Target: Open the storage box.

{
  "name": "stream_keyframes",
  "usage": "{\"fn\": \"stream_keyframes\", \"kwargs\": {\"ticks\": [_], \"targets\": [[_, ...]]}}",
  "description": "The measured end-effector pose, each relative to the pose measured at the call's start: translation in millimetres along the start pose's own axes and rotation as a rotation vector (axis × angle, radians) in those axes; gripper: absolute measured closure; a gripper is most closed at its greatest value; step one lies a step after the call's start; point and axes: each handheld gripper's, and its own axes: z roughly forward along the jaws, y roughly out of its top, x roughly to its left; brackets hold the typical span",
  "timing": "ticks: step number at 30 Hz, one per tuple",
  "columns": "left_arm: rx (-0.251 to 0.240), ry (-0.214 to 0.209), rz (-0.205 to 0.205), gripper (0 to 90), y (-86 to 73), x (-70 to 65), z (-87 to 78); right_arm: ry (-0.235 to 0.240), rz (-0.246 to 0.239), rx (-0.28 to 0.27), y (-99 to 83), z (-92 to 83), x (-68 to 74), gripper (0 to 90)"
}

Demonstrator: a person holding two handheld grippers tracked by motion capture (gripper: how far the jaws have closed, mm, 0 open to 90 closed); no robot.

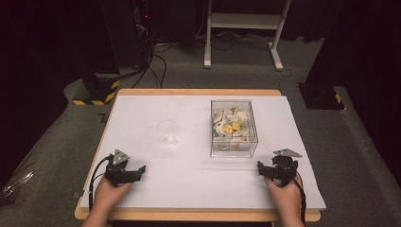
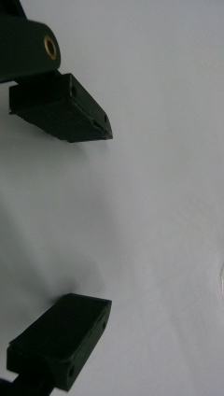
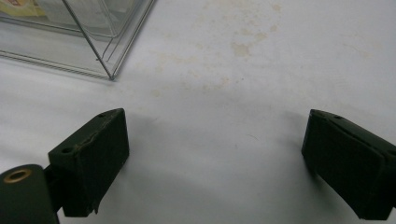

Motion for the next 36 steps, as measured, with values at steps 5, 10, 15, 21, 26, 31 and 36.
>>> {"fn": "stream_keyframes", "kwargs": {"ticks": [5,10,15,21,26,31,36], "targets": [[0.002,-0.004,-0.007,15.9,0.1,-0.3,0.1,0.001,0.001,-0.004,-0.3,0.0,-0.3,7.6],[0.001,-0.002,-0.006,15.9,0.0,-0.4,0.2,-0.002,-0.002,-0.003,-0.4,-0.1,0.4,7.6],[0.002,-0.003,-0.007,15.9,0.0,-0.3,0.1,-0.002,-0.002,-0.004,-0.6,-0.1,0.4,7.6],[0.001,-0.004,-0.009,15.8,0.0,-0.2,0.2,-0.002,-0.003,-0.003,-0.6,0.0,0.4,7.5],[0.001,-0.004,-0.009,15.8,0.0,-0.1,0.2,-0.002,-0.003,-0.004,-0.6,0.0,0.4,7.5],[0.003,0.006,-0.008,14.7,0.2,-0.3,0.6,-0.001,-0.002,-0.003,-0.5,0.1,0.3,7.5],[0.010,0.023,-0.012,9.8,0.5,0.1,1.0,-0.003,-0.003,-0.004,-0.6,0.0,0.5,7.5]]}}
